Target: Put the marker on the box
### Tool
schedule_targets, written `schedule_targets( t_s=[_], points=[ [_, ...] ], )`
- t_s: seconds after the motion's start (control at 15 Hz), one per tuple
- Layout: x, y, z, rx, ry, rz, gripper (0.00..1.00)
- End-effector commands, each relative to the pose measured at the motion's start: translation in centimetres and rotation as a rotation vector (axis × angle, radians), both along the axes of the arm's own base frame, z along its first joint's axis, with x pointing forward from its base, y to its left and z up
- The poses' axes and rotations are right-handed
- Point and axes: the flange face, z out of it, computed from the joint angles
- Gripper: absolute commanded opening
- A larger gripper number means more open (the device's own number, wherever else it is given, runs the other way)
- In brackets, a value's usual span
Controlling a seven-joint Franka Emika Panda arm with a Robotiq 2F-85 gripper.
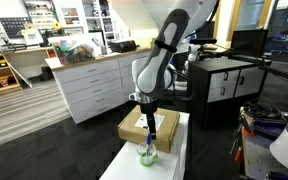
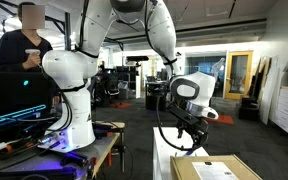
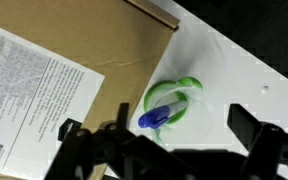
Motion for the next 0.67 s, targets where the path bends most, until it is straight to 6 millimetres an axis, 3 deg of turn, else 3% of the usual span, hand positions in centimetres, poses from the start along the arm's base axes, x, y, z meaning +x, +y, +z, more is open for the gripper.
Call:
schedule_targets(
  t_s=[0.0,0.6],
  points=[
    [0.4,-0.2,-1.0,0.019,-0.005,0.011,1.0],
    [1.3,0.9,-2.2,0.045,-0.003,0.064,1.0]
  ],
)
